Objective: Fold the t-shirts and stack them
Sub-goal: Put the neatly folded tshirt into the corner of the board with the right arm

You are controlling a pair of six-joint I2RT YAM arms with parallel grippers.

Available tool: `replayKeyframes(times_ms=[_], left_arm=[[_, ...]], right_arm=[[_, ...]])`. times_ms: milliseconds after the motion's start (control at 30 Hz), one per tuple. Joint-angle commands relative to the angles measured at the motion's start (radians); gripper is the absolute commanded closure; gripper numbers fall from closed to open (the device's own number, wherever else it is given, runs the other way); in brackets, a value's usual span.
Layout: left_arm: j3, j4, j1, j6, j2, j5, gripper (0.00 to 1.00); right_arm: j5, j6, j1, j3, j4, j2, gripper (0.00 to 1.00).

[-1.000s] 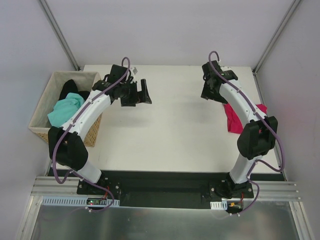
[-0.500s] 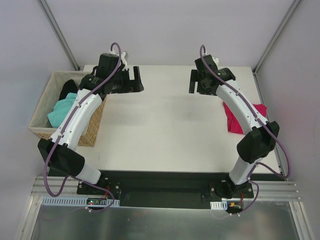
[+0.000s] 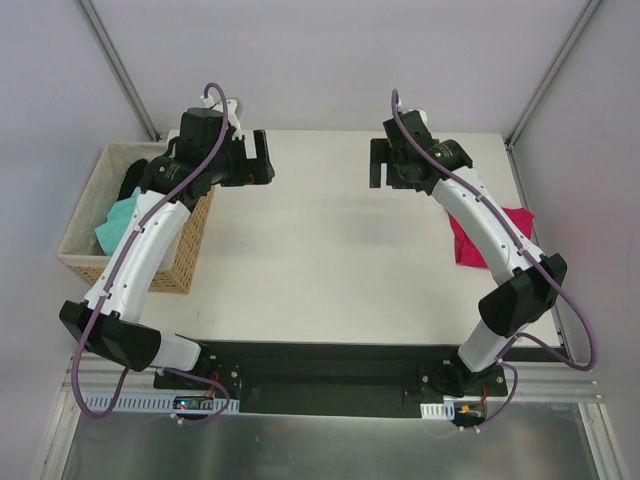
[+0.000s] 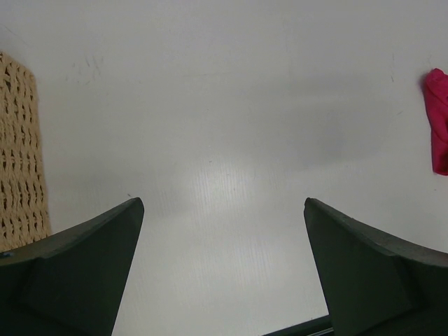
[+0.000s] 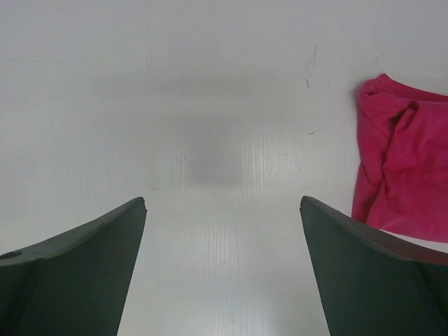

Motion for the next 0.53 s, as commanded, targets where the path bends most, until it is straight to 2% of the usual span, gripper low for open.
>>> replayKeyframes(times_ms=[0,500], left_arm=[[0.010,-0.012,0.008,0.034,-0.038,-0.034,0.01],[-0.024,0.011,0.008,0.031,-0.077,-0.068,0.01]], right_arm=[[0.033,-0.045,0.012,0.048,0.010,-0.035,0.04],[0.050,-0.075,0.015,0.047,0.004,-0.035,0.04]])
